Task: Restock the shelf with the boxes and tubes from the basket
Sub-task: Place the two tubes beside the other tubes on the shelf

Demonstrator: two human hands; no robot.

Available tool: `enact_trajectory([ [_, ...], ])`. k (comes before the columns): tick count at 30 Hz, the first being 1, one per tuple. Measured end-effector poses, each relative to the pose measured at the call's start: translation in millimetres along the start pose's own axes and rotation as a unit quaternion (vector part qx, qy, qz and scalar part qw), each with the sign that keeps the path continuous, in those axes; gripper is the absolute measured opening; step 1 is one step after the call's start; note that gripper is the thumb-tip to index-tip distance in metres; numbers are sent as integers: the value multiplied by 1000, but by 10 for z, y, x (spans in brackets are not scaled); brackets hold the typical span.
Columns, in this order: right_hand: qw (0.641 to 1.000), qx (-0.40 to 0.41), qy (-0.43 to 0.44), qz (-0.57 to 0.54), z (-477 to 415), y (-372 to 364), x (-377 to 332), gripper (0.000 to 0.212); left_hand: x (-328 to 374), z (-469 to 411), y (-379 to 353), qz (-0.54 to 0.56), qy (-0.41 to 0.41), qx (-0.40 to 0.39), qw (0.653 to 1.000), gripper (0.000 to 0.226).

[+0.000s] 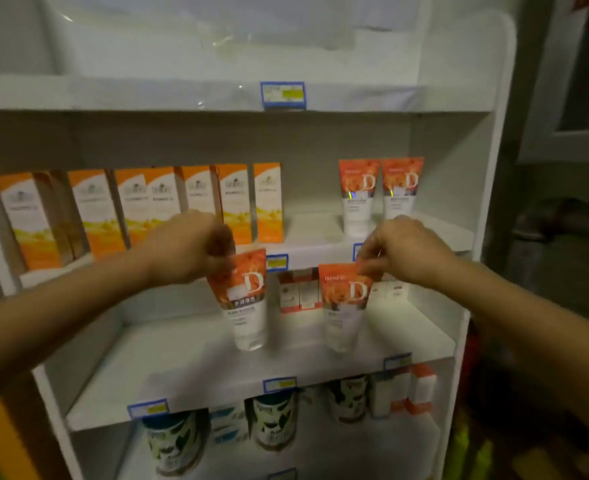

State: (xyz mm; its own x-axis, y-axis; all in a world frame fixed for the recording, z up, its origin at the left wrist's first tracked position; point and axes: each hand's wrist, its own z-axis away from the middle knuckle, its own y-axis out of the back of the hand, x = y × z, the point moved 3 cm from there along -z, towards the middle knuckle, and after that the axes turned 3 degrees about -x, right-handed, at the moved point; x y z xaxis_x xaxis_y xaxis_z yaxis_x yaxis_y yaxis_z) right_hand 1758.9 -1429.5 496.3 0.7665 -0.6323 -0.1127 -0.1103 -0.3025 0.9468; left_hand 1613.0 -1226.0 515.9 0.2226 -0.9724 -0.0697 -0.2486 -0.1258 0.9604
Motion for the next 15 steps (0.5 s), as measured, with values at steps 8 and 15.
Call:
enact_trajectory([
  [8, 996, 83, -13, -13, -356, 744, 126, 25, 181, -645, 735, 28, -2, 136, 990, 21],
  [15, 991, 124, -49, -27, -655, 883, 182, 33, 280, -1162, 621, 53, 21, 166, 984, 22],
])
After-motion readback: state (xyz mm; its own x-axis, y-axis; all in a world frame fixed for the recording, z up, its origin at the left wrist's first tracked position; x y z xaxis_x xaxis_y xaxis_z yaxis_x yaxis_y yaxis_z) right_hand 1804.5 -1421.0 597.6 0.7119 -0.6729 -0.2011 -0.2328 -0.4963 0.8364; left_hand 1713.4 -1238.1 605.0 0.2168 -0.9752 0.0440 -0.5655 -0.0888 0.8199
